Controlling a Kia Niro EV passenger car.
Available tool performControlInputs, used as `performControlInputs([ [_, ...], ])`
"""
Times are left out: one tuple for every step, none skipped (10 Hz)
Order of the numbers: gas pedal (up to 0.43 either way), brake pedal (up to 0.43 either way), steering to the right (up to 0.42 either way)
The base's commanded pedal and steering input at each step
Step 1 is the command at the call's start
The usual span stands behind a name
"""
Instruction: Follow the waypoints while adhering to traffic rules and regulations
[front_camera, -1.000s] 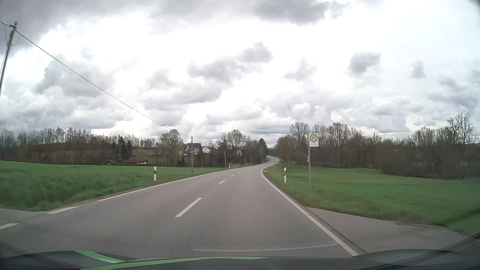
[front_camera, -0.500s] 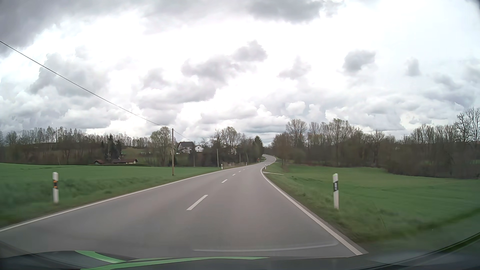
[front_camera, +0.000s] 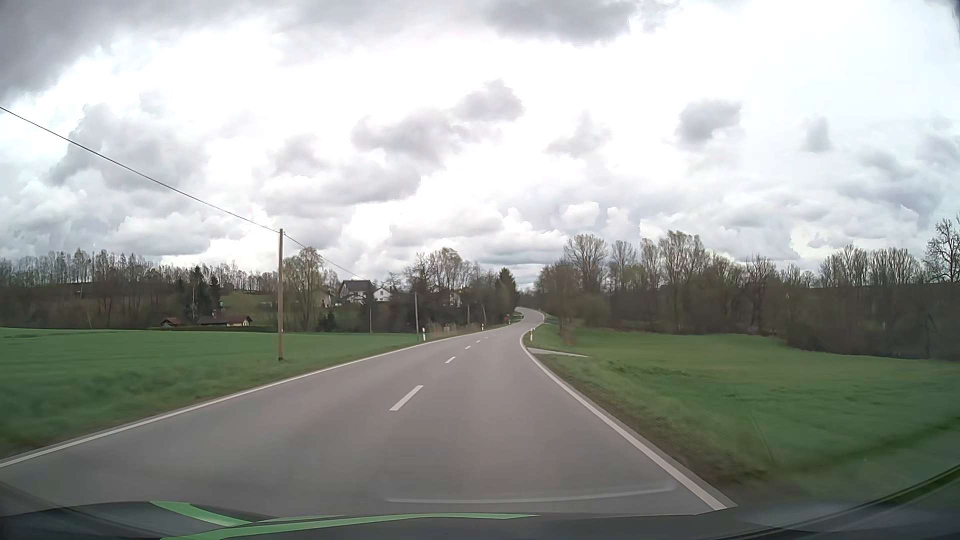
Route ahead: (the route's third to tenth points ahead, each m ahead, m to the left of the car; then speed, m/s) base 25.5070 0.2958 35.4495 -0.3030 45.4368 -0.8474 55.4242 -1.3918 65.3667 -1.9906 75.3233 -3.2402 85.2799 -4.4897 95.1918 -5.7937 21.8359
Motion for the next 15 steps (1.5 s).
performControlInputs([
  [0.138, 0.0, 0.009],
  [0.138, 0.0, 0.009],
  [0.138, 0.0, 0.009],
  [0.138, 0.0, 0.009],
  [0.138, 0.0, 0.009],
  [0.11, 0.0, 0.009],
  [0.079, 0.0, 0.009],
  [0.008, 0.0, 0.008],
  [0.0, 0.0, 0.008],
  [0.0, 0.0, 0.008],
  [0.0, 0.0, 0.007],
  [0.0, 0.0, 0.007],
  [0.0, 0.0, 0.007],
  [0.0, 0.0, 0.008],
  [0.0, 0.0, 0.008],
])
